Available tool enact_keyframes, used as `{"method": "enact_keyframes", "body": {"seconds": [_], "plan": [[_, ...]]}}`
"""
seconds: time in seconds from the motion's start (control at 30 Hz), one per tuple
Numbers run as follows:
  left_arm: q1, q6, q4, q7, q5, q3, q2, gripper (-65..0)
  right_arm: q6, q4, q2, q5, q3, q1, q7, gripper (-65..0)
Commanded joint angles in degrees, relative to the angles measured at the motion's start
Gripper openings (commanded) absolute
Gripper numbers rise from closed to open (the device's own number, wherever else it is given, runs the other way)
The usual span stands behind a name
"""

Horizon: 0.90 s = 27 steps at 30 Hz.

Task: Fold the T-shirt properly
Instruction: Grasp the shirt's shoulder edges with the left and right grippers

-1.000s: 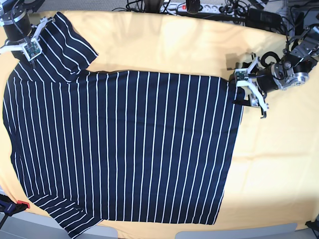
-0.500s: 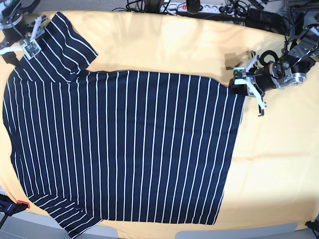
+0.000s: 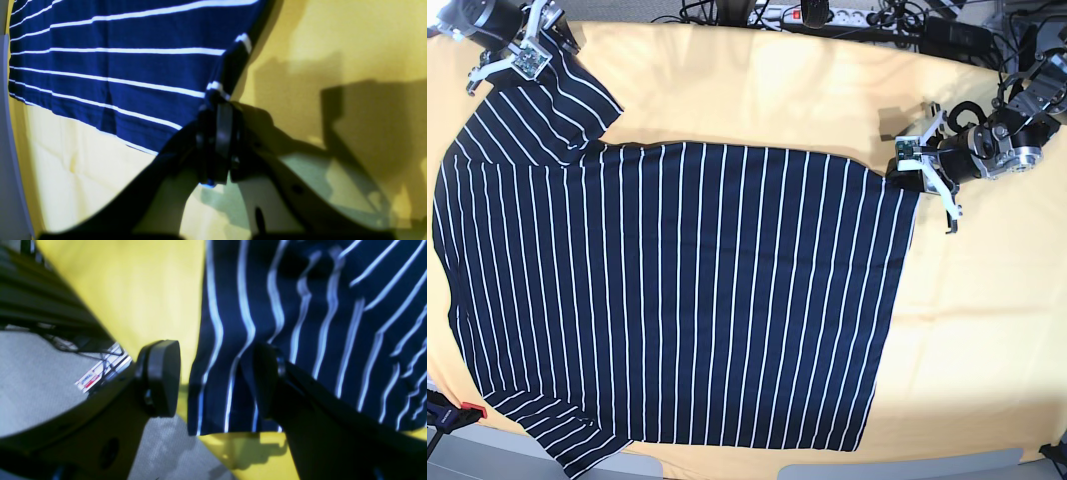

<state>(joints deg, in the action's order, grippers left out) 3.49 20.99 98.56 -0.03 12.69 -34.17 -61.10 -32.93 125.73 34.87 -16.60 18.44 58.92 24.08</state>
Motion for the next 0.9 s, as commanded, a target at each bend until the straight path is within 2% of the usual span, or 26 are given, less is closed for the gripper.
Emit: {"method": "enact_keyframes", "body": {"seconds": [0.0,0.07,0.2,0.37,0.63,0.7,0.77,0.87], "plan": [[0.5,-0.2,0.3,0.2,0.1,0.3,-1.3,-65.0,1.9,0.7,0.5,1.0,-0.1,0.3,-0.9,-28.6],[0.5,-0.2,0.4,0.2,0.1,0.3,-1.3,-65.0,3.8,0.4,0.5,2.1,-1.3,0.3,-1.0,-28.6],[0.5,-0.2,0.4,0.3,0.2,0.3,-1.3,-65.0,4.0,-1.3,0.5,2.1,-3.3,0.1,-1.6,-28.6],[0.5,-0.2,0.4,0.3,0.1,0.3,-1.3,-65.0,5.8,-6.3,0.5,2.2,-6.4,-2.9,-1.6,-28.6],[0.5,-0.2,0.4,0.3,0.1,0.3,-1.3,-65.0,13.3,-8.0,0.4,12.8,-6.9,-5.3,-1.5,-29.6],[0.5,-0.2,0.4,0.3,0.2,0.3,-1.3,-65.0,13.9,-8.0,0.4,13.5,-6.8,-5.3,-0.9,-34.3],[0.5,-0.1,0.4,0.2,0.2,0.3,-1.6,-65.0,13.7,-7.9,0.4,14.1,-6.8,-5.3,-0.3,-42.4],[0.5,0.0,0.5,0.2,0.2,0.3,-2.7,-65.0,13.7,-6.1,0.4,14.1,-6.8,-5.2,3.4,-64.7]]}}
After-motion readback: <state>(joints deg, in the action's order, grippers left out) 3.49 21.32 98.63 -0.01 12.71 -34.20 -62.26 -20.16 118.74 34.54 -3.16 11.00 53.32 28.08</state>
